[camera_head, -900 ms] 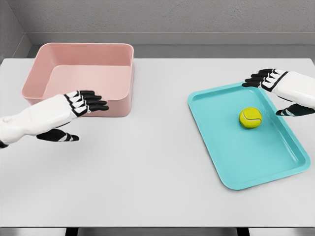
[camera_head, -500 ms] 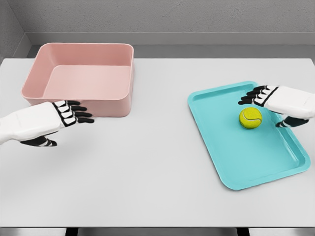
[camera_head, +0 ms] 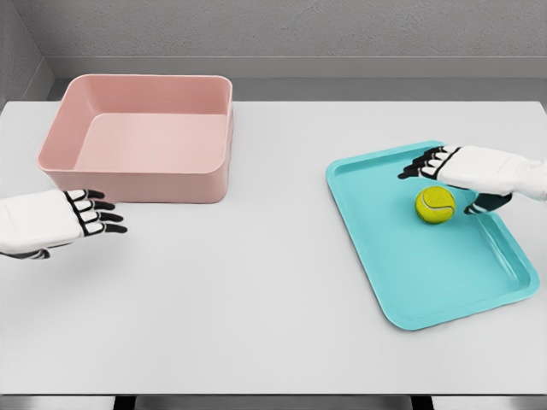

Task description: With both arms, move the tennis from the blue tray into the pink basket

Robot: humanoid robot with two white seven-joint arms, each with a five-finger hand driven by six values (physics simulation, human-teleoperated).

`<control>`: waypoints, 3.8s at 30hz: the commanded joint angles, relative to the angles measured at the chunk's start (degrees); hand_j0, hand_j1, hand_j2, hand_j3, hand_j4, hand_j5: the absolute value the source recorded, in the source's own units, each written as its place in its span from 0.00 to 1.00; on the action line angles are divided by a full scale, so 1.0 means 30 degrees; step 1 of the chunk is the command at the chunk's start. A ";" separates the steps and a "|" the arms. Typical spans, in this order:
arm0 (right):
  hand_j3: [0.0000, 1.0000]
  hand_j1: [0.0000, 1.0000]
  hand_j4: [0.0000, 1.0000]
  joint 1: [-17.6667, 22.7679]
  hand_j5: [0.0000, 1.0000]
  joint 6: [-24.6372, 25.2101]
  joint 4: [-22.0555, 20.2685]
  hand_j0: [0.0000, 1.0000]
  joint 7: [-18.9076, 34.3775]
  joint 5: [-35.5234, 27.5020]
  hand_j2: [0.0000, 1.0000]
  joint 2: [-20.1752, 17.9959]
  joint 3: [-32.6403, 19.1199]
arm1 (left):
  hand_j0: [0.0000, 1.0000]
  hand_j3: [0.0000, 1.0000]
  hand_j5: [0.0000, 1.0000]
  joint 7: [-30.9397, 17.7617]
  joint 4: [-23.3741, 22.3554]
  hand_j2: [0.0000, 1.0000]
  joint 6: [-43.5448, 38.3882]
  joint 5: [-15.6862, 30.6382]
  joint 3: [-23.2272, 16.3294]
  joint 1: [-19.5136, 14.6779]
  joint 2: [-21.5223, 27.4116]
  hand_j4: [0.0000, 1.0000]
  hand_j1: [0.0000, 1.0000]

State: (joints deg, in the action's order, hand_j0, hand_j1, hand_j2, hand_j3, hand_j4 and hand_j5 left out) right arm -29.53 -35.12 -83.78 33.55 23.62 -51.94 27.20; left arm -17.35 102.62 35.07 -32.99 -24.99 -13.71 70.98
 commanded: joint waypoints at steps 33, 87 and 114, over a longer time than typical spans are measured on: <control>0.84 0.84 0.84 -0.0615 0.84 0.0041 0.2467 0.84 0.0331 0.1121 0.84 0.1023 0.1657 | 1.00 1.00 1.00 -0.0136 -0.0662 1.00 -0.0024 0.4169 -0.0956 0.0234 -0.0312 1.00 1.00; 0.46 0.46 0.46 -0.1289 0.46 0.0041 -0.4973 0.46 0.0484 0.0945 0.46 0.1433 0.1189 | 1.00 1.00 1.00 -0.0136 -0.0750 1.00 -0.0024 0.4433 -0.1044 0.0234 -0.0400 1.00 1.00; 0.45 0.45 0.45 -0.4717 0.45 0.0041 -0.4418 0.45 0.0484 0.3260 0.45 0.8288 0.8220 | 1.00 1.00 1.00 -0.0136 -0.0808 1.00 -0.0024 0.4433 -0.1074 0.0234 -0.0459 1.00 1.00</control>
State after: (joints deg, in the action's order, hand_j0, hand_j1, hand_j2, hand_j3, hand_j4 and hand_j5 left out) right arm -43.77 -35.25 -97.93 35.11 33.31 -28.97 50.88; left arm -17.78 100.22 35.08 -20.02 -28.22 -13.01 69.54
